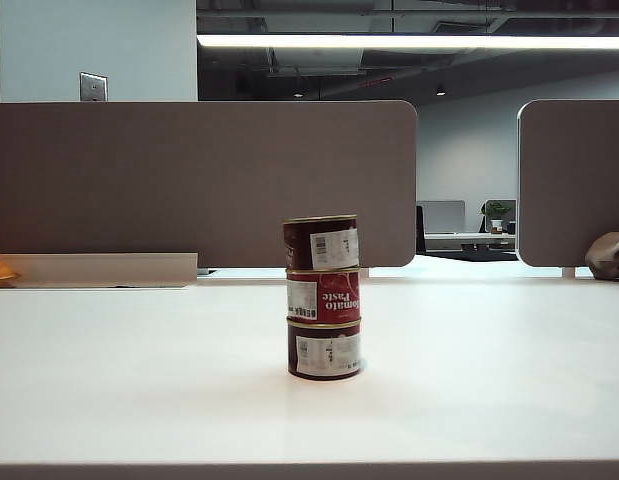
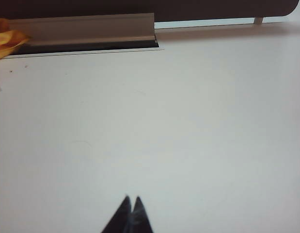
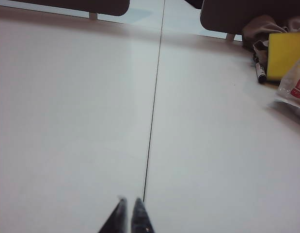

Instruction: Pick up the cans one by one and stack them together.

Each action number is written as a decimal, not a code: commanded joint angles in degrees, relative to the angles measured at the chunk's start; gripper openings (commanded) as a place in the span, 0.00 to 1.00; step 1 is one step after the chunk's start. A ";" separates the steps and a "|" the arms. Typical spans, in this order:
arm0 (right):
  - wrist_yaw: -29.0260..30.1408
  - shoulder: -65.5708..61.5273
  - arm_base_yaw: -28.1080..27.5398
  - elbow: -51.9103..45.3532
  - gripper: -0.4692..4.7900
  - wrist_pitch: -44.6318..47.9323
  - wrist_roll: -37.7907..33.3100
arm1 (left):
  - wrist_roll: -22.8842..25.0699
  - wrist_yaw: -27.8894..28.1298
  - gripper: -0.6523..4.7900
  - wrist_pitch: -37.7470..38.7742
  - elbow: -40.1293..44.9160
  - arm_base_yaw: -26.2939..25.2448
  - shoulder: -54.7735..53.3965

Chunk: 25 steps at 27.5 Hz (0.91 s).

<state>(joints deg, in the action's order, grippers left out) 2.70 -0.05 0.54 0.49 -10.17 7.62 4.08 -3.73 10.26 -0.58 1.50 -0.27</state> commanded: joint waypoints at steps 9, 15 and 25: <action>-0.02 -0.07 -0.09 -0.09 0.14 -0.35 -4.66 | 0.02 -0.13 0.12 0.00 0.15 -0.04 -0.04; -0.52 -0.07 -0.09 -0.09 0.14 -0.50 -7.85 | 0.02 -0.13 0.12 -0.07 0.15 -0.04 -0.04; -0.61 -0.07 -0.09 -0.09 0.14 -0.28 -10.16 | 0.00 -0.13 0.12 -0.07 0.15 -0.04 -0.04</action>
<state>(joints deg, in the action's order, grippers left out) 2.35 -0.05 0.51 0.49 -10.33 -2.17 4.08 -3.70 10.28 -0.58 1.50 -0.27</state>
